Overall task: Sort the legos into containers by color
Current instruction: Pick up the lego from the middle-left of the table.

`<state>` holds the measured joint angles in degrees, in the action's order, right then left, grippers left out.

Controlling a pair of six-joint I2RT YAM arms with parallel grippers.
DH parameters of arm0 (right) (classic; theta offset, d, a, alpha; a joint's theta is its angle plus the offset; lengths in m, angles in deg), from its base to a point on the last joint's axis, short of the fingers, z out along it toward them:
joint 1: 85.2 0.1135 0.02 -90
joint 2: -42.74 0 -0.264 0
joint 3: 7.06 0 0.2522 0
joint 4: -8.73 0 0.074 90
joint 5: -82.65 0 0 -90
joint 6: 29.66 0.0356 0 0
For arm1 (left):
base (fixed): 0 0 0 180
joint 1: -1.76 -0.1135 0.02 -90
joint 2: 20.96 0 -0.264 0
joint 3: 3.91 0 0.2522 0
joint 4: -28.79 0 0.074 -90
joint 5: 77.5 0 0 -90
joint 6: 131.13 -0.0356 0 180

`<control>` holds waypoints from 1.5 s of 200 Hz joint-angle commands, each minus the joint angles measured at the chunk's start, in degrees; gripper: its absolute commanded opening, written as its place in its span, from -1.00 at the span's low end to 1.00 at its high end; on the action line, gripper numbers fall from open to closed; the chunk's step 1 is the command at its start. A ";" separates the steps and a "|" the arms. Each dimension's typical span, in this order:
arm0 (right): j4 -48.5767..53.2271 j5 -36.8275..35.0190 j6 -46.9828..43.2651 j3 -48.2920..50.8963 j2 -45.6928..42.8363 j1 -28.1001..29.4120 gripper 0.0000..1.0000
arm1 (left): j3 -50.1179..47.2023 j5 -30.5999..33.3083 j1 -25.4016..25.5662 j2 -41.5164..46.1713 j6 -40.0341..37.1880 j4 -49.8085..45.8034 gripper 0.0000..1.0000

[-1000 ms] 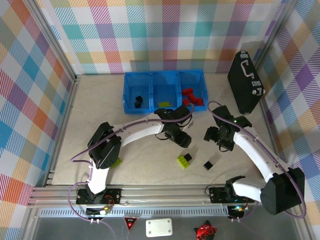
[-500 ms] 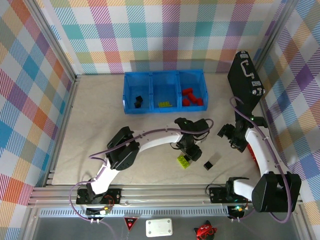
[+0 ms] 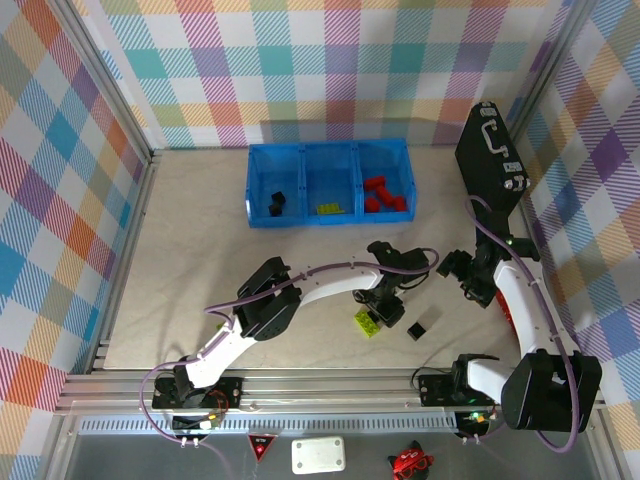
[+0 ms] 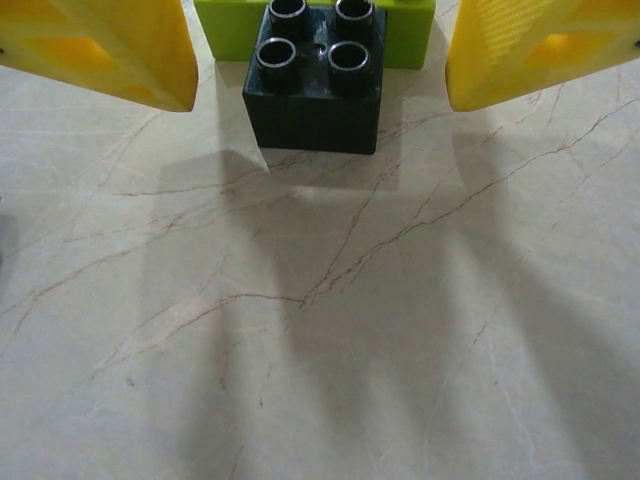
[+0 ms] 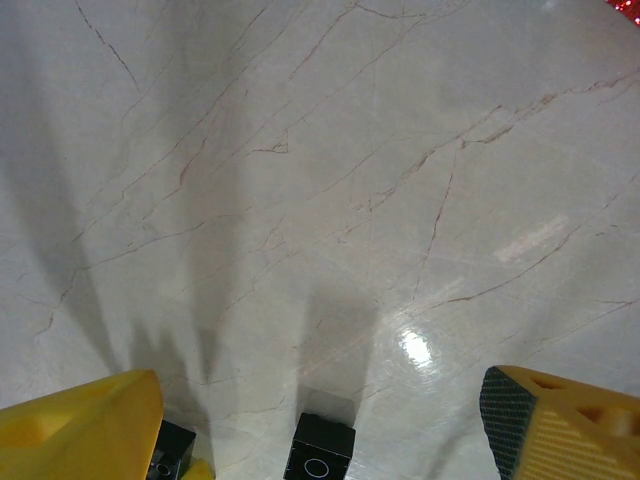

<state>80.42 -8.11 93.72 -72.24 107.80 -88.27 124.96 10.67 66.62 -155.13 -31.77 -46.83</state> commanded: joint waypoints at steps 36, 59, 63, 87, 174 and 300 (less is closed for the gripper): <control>-0.24 1.02 -1.09 0.96 -0.71 -0.62 0.67 | 1.25 1.45 1.32 -1.72 0.30 -3.61 0.22; -0.46 1.10 -1.09 1.18 -0.98 -0.57 0.67 | 1.59 2.38 1.31 -2.10 0.30 -4.24 0.14; -0.45 1.11 -1.06 1.19 -0.98 -0.61 0.67 | 1.77 2.64 1.36 -2.21 0.30 -4.42 0.12; -0.29 1.01 -1.08 1.14 -0.98 -0.54 0.67 | 2.48 2.89 1.41 -2.76 0.21 -5.11 0.05; -0.51 1.19 -1.13 1.30 -1.16 -0.57 0.66 | 4.16 2.44 1.41 -2.81 -0.13 -5.17 -0.18; -0.63 0.75 -0.97 1.50 -1.25 -0.61 0.65 | 3.51 4.10 -0.02 0.60 0.33 -3.33 -0.30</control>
<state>79.55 -7.69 93.68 -71.39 107.39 -88.31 128.92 13.93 67.45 -157.36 -31.77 -49.70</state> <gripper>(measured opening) 0.825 0.354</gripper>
